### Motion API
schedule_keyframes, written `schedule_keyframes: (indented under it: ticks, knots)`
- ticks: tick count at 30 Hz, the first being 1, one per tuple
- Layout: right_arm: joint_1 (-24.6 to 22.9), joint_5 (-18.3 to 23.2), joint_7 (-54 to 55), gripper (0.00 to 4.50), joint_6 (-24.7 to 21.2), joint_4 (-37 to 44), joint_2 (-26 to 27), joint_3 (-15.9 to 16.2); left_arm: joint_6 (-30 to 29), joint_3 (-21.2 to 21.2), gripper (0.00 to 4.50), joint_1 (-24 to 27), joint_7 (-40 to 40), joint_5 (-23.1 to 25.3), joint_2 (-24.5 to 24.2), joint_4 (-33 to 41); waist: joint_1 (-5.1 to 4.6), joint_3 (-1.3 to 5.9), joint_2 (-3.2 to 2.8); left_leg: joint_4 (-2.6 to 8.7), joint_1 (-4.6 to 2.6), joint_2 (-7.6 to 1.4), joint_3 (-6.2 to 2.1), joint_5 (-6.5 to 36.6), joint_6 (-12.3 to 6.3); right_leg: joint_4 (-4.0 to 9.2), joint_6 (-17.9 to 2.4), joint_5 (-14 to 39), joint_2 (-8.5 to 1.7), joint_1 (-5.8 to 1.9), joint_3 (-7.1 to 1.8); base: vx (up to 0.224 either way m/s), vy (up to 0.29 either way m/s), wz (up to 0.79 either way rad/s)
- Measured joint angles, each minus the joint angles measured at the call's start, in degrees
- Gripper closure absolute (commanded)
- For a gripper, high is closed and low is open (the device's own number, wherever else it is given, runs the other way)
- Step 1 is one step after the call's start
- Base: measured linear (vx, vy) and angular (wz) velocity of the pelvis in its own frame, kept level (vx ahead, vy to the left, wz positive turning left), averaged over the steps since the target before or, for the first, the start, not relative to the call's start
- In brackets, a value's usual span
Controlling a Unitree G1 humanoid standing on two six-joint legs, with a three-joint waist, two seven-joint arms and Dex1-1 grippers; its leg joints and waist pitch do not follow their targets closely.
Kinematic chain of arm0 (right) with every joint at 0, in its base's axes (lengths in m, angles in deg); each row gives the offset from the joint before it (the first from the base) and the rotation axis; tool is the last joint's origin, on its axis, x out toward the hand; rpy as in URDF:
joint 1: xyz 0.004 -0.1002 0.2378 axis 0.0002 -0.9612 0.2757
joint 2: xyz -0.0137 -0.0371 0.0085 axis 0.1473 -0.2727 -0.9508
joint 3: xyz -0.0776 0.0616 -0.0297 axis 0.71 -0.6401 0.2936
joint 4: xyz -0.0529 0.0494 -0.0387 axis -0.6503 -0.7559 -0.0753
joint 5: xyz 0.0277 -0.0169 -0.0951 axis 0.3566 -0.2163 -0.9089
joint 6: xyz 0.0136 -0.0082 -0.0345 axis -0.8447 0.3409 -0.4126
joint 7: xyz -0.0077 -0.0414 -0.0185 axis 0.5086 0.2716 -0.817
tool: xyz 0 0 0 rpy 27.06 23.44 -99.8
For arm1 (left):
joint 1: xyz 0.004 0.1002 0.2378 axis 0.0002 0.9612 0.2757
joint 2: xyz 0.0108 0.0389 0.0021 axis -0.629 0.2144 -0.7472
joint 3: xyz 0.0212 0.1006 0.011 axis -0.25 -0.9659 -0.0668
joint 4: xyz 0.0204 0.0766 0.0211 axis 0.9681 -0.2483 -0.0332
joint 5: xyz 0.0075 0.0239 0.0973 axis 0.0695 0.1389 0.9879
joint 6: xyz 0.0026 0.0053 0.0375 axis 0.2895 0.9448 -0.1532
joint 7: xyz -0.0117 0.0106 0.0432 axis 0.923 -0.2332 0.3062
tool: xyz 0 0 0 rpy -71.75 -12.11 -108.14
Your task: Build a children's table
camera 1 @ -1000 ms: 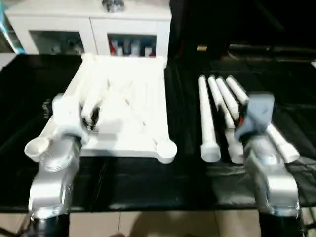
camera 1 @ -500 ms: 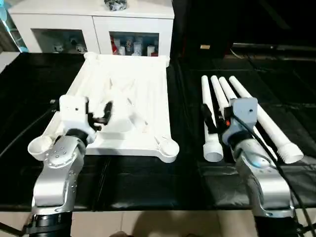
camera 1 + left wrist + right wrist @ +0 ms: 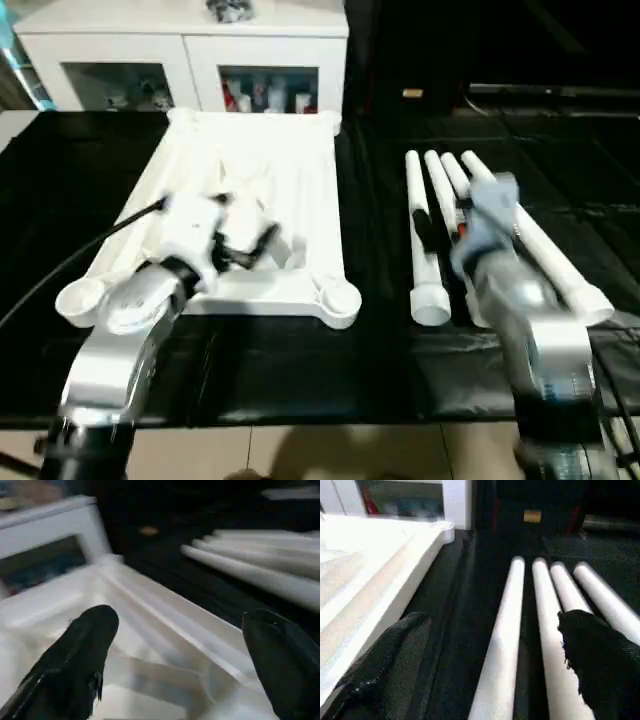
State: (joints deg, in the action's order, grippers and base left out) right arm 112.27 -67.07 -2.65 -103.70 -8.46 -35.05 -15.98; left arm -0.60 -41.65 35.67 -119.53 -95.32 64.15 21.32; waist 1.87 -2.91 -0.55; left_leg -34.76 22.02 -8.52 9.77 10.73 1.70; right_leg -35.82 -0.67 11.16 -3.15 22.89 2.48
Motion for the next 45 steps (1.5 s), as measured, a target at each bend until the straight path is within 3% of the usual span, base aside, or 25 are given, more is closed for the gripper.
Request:
schedule_keyframes:
  ticks: [4,12,17,27,40,45]
  knots:
    - [7.8,0.0,2.0,0.0,-8.6,-9.2,-0.6,-1.0,-3.7,-1.5,0.03,-1.1,-5.5,-1.0,-5.4,0.4,0.04,-0.04,0.09,0.03,-0.04,-0.01,0.0,-0.1,0.15,-0.14,0.0,0.0,0.0,0.07,0.0,0.0,0.0,0.0]
    - [14.6,0.6,4.9,0.0,-9.0,-21.4,-1.1,-5.5,-9.1,-1.2,0.03,-0.8,-12.2,-6.1,-9.7,6.3,0.29,-0.16,0.37,-0.01,-0.01,-0.01,0.06,-0.1,0.2,-0.23,0.0,0.0,-0.01,0.12,-0.02,0.0,0.0,0.0]
    - [15.6,3.1,4.1,0.0,-10.8,-28.3,-0.8,-8.0,-11.9,-1.2,0.03,-0.6,-14.6,-8.2,-11.4,8.7,0.28,-0.19,0.46,-0.02,-0.03,-0.01,0.06,-0.2,0.26,-0.31,0.0,0.0,-0.01,0.13,-0.03,0.0,0.0,0.0]
    - [16.1,3.5,3.3,0.0,-10.5,-33.2,-0.4,-8.4,-14.2,-1.6,0.03,1.0,-14.9,-9.1,-11.9,10.3,0.31,-0.24,0.56,-0.02,-0.02,-0.02,0.06,-0.2,0.31,-0.32,0.0,0.0,-0.01,0.14,-0.01,0.0,0.0,0.0]
    - [16.4,4.8,0.4,1.19,-10.3,-38.4,-0.7,-8.2,-15.7,-2.6,0.0,0.9,-14.0,-9.6,-11.4,10.8,0.29,-0.25,0.63,-0.03,-0.01,-0.02,0.06,-0.2,0.31,-0.33,-0.1,0.0,-0.01,0.14,-0.01,0.0,0.0,0.0]
    - [16.4,4.4,0.6,1.56,-8.3,-38.6,-1.2,-7.7,-15.9,-2.8,0.0,0.9,-13.9,-9.6,-11.2,10.9,0.29,-0.25,0.63,-0.04,-0.01,-0.02,0.06,-0.2,0.31,-0.33,-0.1,0.0,-0.01,0.14,0.0,0.0,0.0,0.0]
